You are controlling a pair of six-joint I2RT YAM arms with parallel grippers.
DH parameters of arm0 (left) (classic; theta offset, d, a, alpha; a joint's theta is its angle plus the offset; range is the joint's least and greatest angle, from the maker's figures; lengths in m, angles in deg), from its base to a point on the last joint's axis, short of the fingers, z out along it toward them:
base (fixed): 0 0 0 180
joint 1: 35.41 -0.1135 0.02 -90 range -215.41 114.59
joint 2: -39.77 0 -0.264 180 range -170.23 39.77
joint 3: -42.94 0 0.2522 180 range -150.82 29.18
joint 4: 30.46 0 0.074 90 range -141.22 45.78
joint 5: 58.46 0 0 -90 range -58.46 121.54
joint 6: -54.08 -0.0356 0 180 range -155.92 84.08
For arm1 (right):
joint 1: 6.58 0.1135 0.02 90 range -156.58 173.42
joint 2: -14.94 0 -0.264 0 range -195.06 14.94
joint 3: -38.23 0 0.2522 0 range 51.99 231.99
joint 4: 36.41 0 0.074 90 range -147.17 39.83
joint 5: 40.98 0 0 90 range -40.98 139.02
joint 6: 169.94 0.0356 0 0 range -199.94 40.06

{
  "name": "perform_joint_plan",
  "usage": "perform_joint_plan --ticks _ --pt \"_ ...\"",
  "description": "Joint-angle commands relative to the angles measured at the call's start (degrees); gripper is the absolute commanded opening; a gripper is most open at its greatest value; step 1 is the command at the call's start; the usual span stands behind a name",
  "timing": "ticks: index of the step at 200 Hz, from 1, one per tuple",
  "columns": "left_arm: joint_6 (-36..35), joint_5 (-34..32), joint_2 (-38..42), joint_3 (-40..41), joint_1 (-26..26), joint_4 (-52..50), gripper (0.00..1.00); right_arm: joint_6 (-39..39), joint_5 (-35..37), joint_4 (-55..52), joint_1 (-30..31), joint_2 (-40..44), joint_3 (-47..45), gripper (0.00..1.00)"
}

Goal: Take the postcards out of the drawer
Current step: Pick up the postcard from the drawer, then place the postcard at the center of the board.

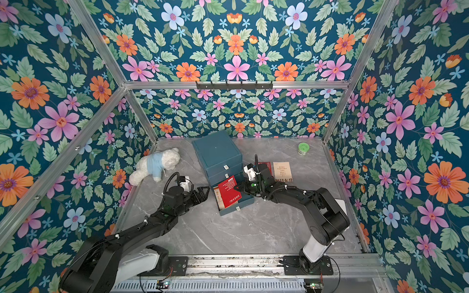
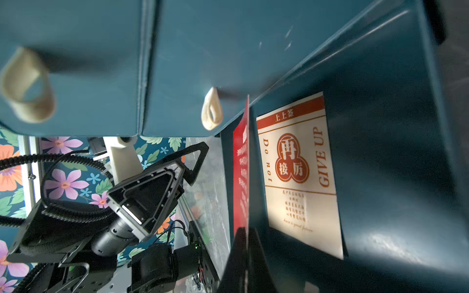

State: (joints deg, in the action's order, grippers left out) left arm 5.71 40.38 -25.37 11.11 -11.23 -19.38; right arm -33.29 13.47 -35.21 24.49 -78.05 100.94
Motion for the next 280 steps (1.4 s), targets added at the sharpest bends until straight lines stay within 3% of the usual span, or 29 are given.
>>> perform_joint_plan --ticks 1,79,138,178,236,280 --pt "0.8 -3.0 0.5 -0.6 1.4 -1.3 0.95 -1.8 1.1 -2.0 -0.7 2.9 -1.1 0.00" --pt "6.2 -12.2 -0.2 -1.5 9.2 -1.3 0.95 -7.4 2.7 -13.0 -10.8 18.9 -9.0 0.00" --pt "7.1 -15.2 -1.7 -3.3 10.9 -2.2 0.96 -12.2 6.8 -22.5 -20.3 28.9 -14.9 0.00" --pt "6.8 -17.0 -1.5 -3.7 11.2 -2.3 0.96 -11.4 7.3 -19.2 -21.7 28.8 -20.2 0.00" --pt "6.9 -17.4 -1.5 -3.5 11.2 -2.6 0.96 -7.5 4.9 -8.4 -21.7 21.0 -24.5 0.00" --pt "6.9 -17.6 -1.3 -3.4 11.2 -2.7 0.96 -8.4 7.8 -10.1 -21.7 16.6 -24.5 0.00"
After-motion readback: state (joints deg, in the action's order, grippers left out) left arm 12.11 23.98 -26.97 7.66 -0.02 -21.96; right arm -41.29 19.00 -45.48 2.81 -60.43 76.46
